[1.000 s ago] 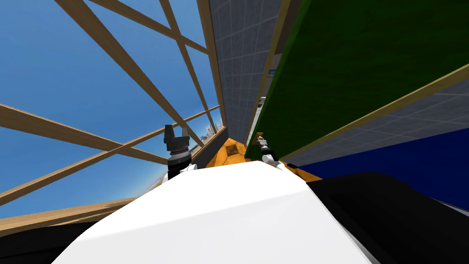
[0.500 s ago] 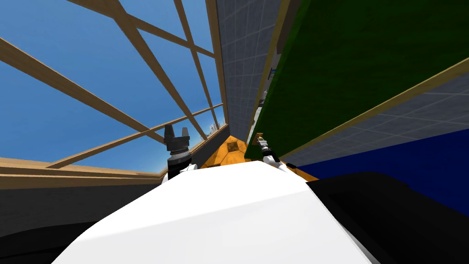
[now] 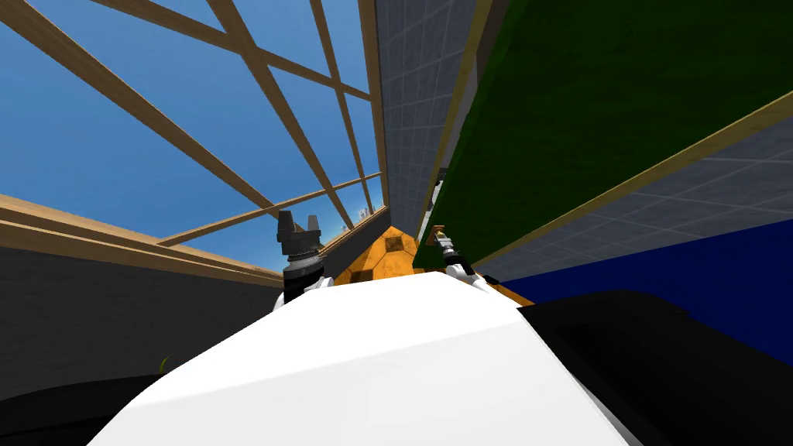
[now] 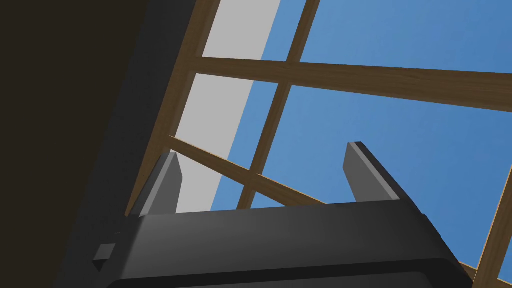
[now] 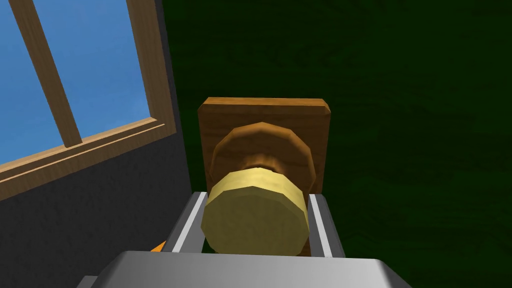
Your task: Pull the door open
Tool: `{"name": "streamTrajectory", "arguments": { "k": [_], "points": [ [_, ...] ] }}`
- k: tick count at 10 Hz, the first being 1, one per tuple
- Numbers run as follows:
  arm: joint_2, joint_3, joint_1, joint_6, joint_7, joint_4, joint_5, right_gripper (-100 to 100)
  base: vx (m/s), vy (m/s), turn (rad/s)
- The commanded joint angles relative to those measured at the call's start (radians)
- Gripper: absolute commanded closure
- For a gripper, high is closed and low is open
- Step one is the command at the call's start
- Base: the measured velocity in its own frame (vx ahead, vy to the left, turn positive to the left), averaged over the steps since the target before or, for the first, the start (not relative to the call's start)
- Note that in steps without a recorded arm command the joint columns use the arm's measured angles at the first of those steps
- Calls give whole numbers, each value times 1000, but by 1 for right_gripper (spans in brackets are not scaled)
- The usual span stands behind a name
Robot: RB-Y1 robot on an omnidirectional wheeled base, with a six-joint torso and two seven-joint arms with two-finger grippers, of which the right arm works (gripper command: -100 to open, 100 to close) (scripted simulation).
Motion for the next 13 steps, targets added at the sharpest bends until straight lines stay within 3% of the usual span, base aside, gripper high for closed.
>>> {"name": "streamTrajectory", "arguments": {
  "k": [1,6,8,9,13],
  "points": [
    [-11,12,4,-9,-12,-5,5,100,-217,-54,145],
    [-51,42,12,-41,-55,-12,21,100,-209,-69,135],
    [-63,52,14,-51,-68,-15,26,100,-183,-55,99],
    [-59,51,16,-43,-63,-12,24,100,-82,-30,33],
    [-91,81,24,-73,-101,-14,42,100,-179,-56,123]
  ]
}}
